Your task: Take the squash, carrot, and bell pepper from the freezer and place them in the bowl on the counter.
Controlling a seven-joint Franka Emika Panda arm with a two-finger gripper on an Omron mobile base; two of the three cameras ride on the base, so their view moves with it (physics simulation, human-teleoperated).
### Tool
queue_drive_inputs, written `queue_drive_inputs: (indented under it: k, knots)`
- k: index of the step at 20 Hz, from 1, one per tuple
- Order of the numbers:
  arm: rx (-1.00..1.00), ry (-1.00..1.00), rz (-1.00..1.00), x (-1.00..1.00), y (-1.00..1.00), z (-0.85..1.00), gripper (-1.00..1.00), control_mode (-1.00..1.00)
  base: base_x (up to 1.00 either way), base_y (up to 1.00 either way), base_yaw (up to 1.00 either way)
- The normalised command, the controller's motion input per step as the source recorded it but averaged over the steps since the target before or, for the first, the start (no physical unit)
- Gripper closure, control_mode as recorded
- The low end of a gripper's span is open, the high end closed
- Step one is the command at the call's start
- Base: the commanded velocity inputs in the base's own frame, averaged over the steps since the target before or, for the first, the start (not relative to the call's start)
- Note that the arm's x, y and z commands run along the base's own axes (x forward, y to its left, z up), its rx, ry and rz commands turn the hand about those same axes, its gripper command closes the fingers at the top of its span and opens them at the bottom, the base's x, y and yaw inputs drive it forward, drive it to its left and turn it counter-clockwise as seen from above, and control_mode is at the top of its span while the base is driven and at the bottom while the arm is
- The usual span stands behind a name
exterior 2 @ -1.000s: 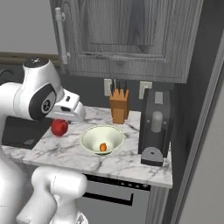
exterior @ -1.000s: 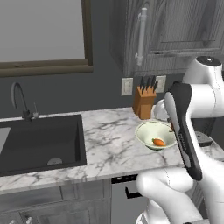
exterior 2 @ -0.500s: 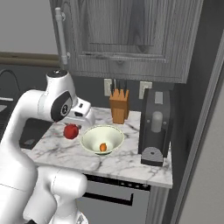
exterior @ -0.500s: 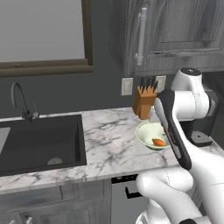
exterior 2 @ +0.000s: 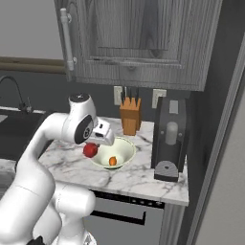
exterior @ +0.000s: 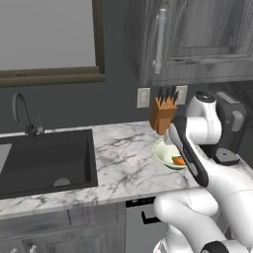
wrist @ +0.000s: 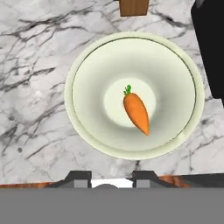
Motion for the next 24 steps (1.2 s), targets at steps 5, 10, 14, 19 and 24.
queue_drive_inputs:
  k: [5, 10, 14, 19, 24]
  knots:
    - [0.0, 0.02, 0.0, 0.68, -0.05, -0.4, 1.0, -1.0, 0.0, 0.0, 0.0]
    - [0.0, 0.04, 0.0, 0.63, -0.04, -0.26, 1.0, -1.0, 0.0, 0.0, 0.0]
    - [0.0, 0.05, 0.0, 0.54, -0.01, -0.36, 1.0, -1.0, 0.0, 0.0, 0.0]
    - [0.0, 0.05, 0.0, 0.45, -0.01, -0.42, -1.0, -1.0, 0.0, 0.0, 0.0]
    - [0.0, 0.01, 0.0, 0.16, -0.01, -0.15, -1.0, -1.0, 0.0, 0.0, 0.0]
